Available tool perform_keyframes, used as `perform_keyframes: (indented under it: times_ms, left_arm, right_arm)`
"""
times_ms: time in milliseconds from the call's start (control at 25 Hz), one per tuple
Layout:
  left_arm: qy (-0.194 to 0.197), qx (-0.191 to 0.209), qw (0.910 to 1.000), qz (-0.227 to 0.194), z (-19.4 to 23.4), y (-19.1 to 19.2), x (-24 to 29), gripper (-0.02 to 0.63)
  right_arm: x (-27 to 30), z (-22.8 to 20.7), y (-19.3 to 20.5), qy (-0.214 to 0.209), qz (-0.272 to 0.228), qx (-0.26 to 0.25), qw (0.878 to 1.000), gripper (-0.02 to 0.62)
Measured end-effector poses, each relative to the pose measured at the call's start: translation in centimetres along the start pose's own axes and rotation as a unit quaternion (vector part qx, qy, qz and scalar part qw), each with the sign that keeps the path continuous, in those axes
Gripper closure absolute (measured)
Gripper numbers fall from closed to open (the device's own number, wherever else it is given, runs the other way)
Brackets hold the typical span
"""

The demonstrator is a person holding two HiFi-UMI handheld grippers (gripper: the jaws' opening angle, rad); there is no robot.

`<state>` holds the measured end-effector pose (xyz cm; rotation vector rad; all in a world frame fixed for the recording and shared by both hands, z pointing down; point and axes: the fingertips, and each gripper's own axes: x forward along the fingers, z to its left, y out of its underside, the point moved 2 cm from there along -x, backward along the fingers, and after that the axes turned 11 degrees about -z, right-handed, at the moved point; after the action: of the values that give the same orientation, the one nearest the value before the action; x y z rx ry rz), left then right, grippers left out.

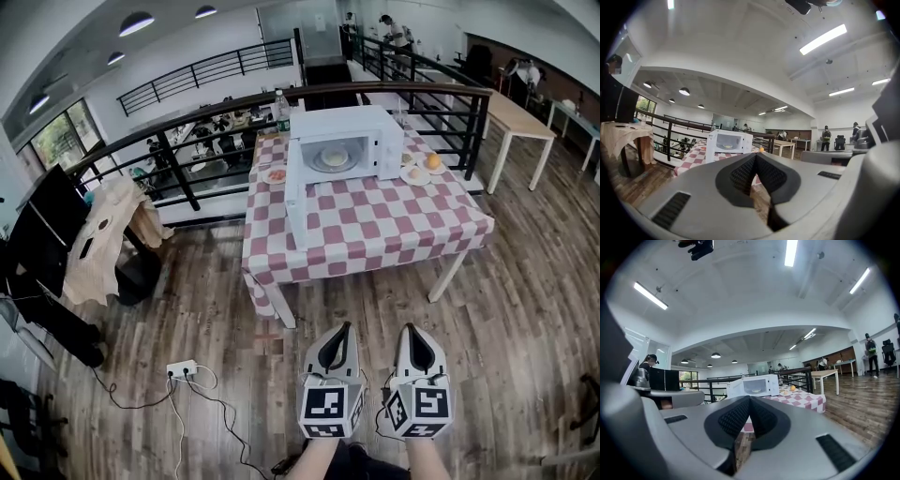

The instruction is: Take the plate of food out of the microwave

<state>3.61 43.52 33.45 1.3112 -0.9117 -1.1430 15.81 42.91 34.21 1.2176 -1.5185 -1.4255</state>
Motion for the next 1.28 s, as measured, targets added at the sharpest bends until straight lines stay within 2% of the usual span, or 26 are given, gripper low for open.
perform_keyframes:
  times_ms: [280, 600, 1280]
  left_arm:
    - [-0.008, 0.002, 1.0000, 0.006, -0.1, 0.7, 1.4, 0.598]
    - [-0.013, -0.006, 0.9998, 0.011, 1.7, 1.6, 4.8, 0.598]
    - [0.008, -0.013, 0.9998, 0.016, 8.8, 1.9, 15.6, 0.598]
  right_arm:
    - [1.4, -0.9, 0.7, -0.008, 0.008, 0.007, 1.000, 0.600]
    - [4.6, -1.4, 1.9, -0.010, 0.017, 0.007, 1.000, 0.600]
    - [16.9, -2.0, 2.8, 0.019, 0.024, -0.004, 1.000, 0.598]
